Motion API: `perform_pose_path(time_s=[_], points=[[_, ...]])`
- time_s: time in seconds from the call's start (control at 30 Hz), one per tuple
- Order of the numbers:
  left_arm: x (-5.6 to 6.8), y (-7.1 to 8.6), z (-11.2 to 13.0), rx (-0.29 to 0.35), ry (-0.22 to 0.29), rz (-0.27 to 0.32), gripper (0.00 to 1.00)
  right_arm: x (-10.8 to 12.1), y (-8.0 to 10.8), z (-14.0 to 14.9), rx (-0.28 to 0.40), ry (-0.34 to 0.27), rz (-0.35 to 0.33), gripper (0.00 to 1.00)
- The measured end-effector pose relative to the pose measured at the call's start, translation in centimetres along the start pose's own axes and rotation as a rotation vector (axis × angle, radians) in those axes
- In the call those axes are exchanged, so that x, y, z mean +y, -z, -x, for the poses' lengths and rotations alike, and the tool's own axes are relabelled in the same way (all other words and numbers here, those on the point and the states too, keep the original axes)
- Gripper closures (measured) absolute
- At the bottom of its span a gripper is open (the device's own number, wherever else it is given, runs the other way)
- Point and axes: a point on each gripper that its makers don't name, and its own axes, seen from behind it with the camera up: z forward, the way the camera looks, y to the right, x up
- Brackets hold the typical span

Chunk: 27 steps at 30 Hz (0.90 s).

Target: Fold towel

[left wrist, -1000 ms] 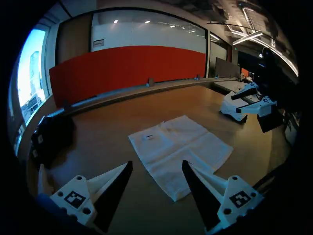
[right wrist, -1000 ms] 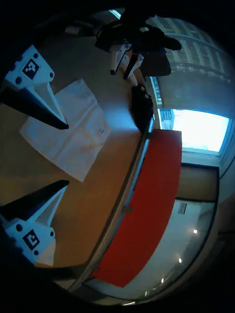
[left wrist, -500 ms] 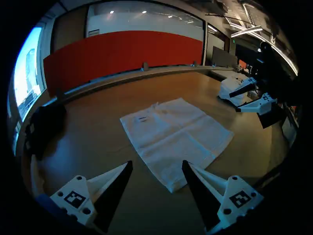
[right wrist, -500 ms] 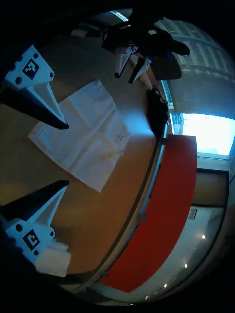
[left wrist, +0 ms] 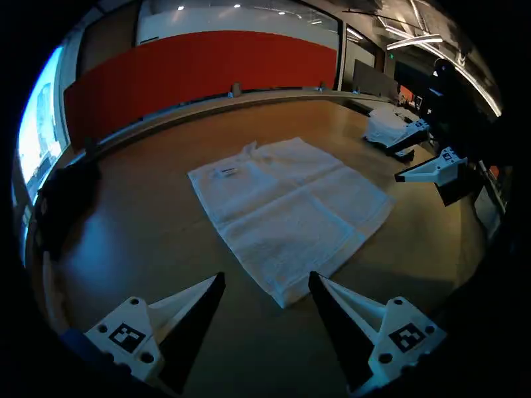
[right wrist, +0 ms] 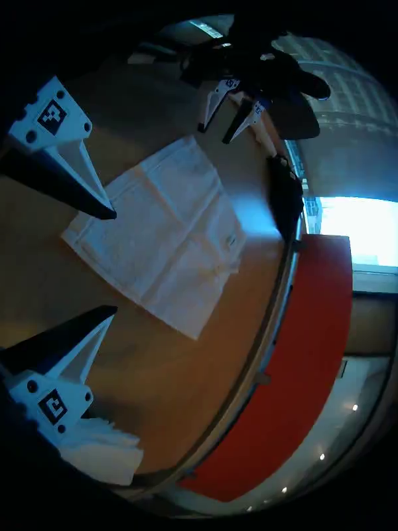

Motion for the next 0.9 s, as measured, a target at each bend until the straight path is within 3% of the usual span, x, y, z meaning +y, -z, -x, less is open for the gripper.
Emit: perform_pose_path(time_s=[0.4,0.9], points=[[0.7,-0.9,1.9,-0.059,-0.007,0.023,0.07,-1.1,-0.8,3.1,-0.056,0.008,-0.023,0.00],[1.3,-1.5,3.1,-0.108,-0.028,0.035,0.07,-1.6,-1.2,5.0,-0.094,0.017,-0.035,0.00]])
